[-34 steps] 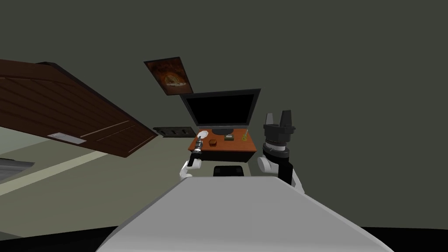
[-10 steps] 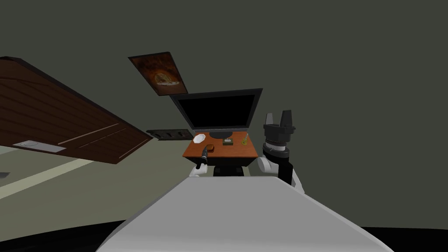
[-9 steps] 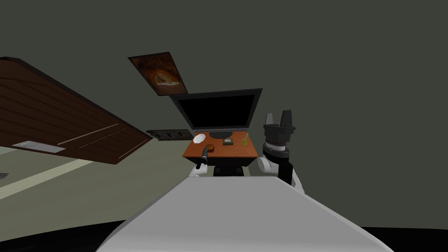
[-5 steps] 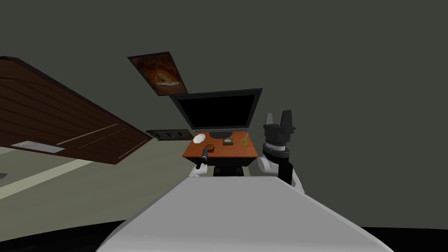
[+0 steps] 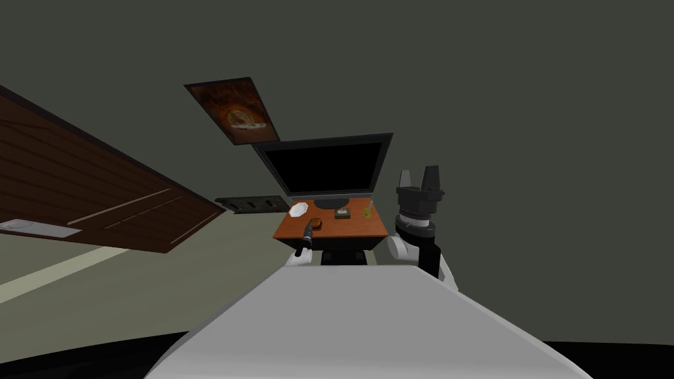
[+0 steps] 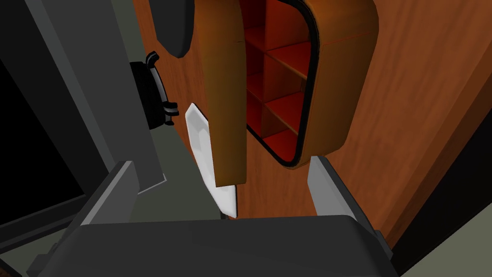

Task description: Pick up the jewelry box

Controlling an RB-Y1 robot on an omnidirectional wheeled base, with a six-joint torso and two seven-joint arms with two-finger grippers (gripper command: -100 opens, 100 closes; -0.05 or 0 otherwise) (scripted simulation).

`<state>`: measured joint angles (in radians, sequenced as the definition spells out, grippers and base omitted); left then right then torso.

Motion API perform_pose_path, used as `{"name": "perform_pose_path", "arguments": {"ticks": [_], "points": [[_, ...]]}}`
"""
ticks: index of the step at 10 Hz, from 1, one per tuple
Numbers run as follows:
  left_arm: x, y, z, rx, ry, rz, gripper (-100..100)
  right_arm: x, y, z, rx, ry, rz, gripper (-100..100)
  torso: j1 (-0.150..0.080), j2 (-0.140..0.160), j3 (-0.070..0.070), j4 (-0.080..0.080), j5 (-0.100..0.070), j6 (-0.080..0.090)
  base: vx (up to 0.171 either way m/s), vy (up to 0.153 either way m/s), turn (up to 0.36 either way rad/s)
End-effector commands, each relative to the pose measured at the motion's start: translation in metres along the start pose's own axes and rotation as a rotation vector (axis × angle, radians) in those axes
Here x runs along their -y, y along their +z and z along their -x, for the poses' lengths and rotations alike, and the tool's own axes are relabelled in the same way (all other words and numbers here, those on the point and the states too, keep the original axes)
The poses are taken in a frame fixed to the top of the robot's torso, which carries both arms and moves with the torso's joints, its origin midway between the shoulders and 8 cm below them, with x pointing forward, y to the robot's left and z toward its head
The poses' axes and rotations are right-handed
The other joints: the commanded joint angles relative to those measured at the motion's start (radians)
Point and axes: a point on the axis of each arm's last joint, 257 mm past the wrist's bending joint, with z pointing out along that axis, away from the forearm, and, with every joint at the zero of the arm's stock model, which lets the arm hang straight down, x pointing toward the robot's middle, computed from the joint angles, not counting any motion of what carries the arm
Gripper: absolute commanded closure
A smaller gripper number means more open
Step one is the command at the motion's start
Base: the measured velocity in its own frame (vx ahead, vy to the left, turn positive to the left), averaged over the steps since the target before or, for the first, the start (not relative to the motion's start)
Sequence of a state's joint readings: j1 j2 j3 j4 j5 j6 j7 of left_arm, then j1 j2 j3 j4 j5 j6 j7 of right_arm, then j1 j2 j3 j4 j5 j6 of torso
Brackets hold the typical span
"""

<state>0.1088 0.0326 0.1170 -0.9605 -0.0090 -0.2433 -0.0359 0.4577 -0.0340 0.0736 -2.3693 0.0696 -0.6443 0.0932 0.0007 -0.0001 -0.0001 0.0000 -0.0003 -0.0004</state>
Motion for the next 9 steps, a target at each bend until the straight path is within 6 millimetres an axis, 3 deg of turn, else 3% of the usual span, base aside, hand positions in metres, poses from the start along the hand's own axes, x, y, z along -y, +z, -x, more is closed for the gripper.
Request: {"name": "perform_pose_path", "arguments": {"ticks": [1, 9], "points": [[-0.0019, -0.0008, 0.0, 0.0, 0.0, 0.0, -100, 0.0, 0.0, 0.0, 0.0, 0.0, 0.0, 0, 0.0, 0.0, 0.0, 0.0, 0.0, 0.0, -0.004, -0.006, 0.017], [-0.0019, -0.0008, 0.0, 0.0, 0.0, 0.0, -100, 0.0, 0.0, 0.0, 0.0, 0.0, 0.0, 0, -0.001, 0.0, 0.0, 0.0, 0.0, 0.0, 0.0, 0.0, -0.001]]}}
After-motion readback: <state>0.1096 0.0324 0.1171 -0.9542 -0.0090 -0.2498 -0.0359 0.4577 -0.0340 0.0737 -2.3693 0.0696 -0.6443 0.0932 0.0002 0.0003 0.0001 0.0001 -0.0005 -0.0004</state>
